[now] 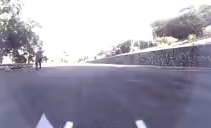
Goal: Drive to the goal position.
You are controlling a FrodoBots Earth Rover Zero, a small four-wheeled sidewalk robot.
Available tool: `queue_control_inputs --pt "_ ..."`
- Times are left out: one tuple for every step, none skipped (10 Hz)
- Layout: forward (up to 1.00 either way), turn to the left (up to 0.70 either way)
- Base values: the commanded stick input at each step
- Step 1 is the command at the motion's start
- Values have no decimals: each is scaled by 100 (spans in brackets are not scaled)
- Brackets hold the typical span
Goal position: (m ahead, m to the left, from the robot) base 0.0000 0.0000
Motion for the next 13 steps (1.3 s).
queue_control_inputs --pt "70 0" --pt "70 0" --pt "70 0" --pt "70 0" --pt "70 0" --pt "70 0" --pt "70 0" --pt "70 0" --pt "70 0" --pt "70 0" --pt "70 0" --pt "70 0" --pt "70 0"
